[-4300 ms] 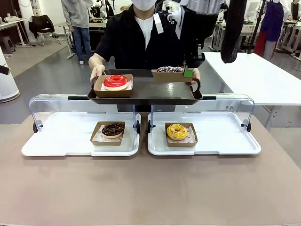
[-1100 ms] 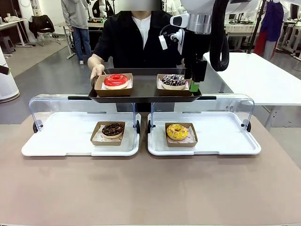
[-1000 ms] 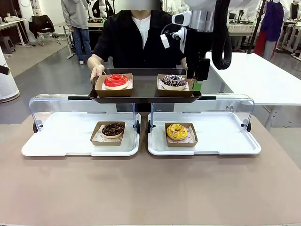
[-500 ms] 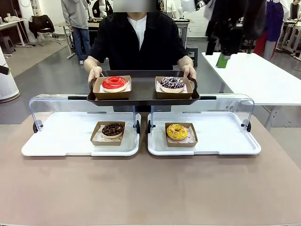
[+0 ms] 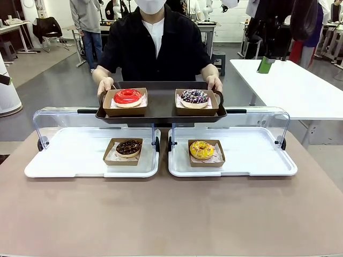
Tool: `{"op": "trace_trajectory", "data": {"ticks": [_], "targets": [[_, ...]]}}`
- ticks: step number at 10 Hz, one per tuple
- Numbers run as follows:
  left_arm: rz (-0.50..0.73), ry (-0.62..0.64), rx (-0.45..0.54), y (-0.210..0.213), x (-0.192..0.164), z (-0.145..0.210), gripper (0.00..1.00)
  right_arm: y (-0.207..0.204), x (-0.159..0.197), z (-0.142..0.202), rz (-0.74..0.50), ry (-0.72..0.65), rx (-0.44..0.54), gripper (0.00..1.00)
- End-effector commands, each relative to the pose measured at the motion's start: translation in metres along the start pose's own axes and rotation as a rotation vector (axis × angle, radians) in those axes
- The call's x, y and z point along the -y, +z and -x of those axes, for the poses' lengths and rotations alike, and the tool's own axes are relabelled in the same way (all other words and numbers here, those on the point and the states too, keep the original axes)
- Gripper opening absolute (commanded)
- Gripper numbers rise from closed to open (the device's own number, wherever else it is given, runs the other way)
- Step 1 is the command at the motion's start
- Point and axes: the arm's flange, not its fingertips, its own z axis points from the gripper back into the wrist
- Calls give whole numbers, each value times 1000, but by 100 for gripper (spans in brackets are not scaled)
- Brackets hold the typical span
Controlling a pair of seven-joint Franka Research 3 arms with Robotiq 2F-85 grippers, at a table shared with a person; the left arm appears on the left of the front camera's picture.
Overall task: Provide the desired donut to the person.
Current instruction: Place the picked Paper togo box onto the Handle tray extended by the person.
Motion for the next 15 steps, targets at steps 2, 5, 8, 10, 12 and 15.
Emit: {"op": "trace_trajectory", "data": {"ticks": [2, 5, 8, 10, 12, 15], "targets": [[-6, 0, 4, 1, 0, -1, 100, 0, 0, -5, 0, -6, 0, 100], [-6, 0, 4, 1, 0, -1, 100, 0, 0, -5, 0, -6, 0, 100], [-6, 0, 4, 1, 0, -1, 100, 0, 0, -5, 0, -6, 0, 100], [-6, 0, 4, 1, 0, -1, 100, 0, -1, -5, 0, 9, -1, 100], [-6, 0, 4, 1, 0, -1, 100, 31, -14, 52, 6, -214, 406, 100], [-6, 0, 4, 1, 0, -1, 100, 18, -42, 136, -21, -440, 558, 100]]}}
